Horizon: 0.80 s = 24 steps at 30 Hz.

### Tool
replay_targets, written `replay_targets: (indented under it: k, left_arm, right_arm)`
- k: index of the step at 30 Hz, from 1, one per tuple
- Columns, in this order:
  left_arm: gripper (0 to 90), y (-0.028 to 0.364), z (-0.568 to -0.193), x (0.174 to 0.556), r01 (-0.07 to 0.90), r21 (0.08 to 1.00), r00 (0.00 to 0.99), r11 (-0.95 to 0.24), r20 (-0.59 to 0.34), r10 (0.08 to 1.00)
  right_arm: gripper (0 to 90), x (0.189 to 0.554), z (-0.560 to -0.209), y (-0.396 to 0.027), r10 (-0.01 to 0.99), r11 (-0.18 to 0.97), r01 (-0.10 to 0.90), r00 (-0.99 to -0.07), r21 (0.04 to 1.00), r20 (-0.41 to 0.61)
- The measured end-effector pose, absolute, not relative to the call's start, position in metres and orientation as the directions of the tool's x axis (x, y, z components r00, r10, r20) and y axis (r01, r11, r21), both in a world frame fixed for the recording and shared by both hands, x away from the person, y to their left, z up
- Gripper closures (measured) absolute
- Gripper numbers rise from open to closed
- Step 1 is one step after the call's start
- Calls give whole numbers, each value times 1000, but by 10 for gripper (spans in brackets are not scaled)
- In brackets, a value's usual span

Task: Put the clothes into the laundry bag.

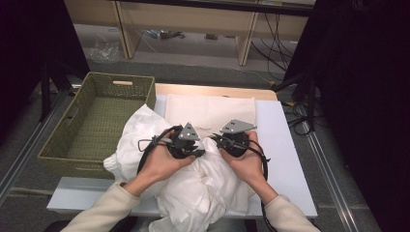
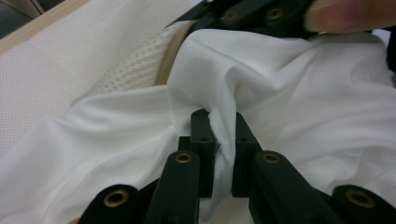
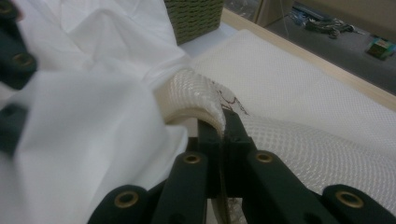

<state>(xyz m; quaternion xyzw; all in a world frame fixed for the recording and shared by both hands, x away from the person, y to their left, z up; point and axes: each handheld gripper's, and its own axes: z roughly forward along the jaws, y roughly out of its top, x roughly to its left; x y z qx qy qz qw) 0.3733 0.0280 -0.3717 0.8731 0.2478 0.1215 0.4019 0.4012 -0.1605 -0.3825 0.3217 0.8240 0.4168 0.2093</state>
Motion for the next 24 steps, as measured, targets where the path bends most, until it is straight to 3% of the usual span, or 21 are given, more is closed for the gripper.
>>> replay_targets:
  k: [4, 9, 12, 14, 18, 22, 24]
  left_arm:
    - [834, 13, -385, 377, 318, 735, 841, -598, 72, 536]
    - [835, 6, -419, 408, 439, 704, 769, -558, 27, 639]
    - [816, 7, -420, 410, 427, 703, 773, -569, 44, 633]
    - [722, 12, -414, 405, 390, 719, 794, -575, 55, 606]
    - [408, 29, -389, 383, 348, 763, 815, -545, 41, 578]
    - [289, 40, -365, 353, 325, 810, 843, -488, -15, 538]
    - [255, 37, -369, 341, 313, 795, 865, -519, -14, 501]
  right_arm:
    - [892, 400, -381, -160, 702, 431, 351, -709, 831, -65]
    - [893, 395, -378, -153, 685, 439, 344, -726, 830, -62]
    - [893, 397, -383, -153, 683, 449, 349, -727, 822, -65]
    - [893, 399, -385, -157, 690, 445, 351, -721, 824, -65]
    - [892, 402, -383, -162, 702, 435, 355, -710, 828, -64]
    - [892, 402, -382, -161, 699, 443, 350, -712, 825, -73]
    - [892, 401, -382, -159, 697, 443, 354, -714, 824, -68]
